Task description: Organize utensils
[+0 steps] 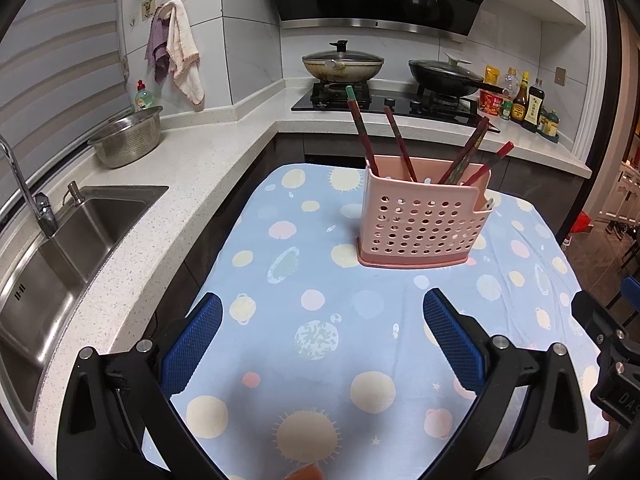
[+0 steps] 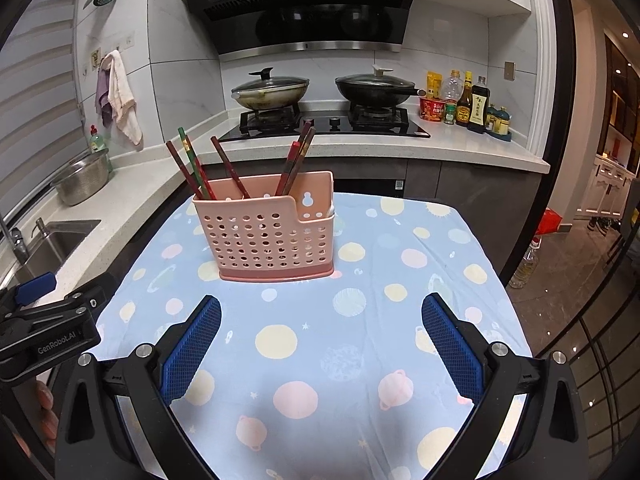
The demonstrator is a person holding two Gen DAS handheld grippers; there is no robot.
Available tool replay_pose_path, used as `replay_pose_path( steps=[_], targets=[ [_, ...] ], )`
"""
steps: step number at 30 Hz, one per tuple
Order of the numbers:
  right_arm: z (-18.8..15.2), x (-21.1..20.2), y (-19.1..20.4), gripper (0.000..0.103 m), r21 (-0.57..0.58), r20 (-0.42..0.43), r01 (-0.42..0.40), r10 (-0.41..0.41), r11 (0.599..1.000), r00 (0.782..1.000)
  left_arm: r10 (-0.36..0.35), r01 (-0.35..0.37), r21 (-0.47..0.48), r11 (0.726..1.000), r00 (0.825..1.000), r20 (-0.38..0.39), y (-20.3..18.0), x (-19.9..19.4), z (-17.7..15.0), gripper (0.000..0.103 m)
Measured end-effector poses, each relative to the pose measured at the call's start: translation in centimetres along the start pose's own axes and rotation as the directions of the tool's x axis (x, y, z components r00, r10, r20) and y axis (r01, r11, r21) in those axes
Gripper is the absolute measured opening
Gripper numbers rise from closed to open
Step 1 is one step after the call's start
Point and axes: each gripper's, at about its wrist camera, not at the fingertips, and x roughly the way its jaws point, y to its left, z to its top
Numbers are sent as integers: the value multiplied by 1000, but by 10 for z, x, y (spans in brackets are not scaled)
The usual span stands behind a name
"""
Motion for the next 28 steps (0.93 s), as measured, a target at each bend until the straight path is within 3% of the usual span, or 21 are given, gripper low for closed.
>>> replay_pose_path(
  steps=[15,28],
  targets=[
    [-7,3,4,97,-17,-15,-5,4,1000,1000,14,-15,38,999,999,32,-8,-2,-4,96],
    [-6,6,-3,97,-3,-17,3,-3,1000,1000,7,-7,27,1000,1000,-2,-6,6,-7,96]
  ],
)
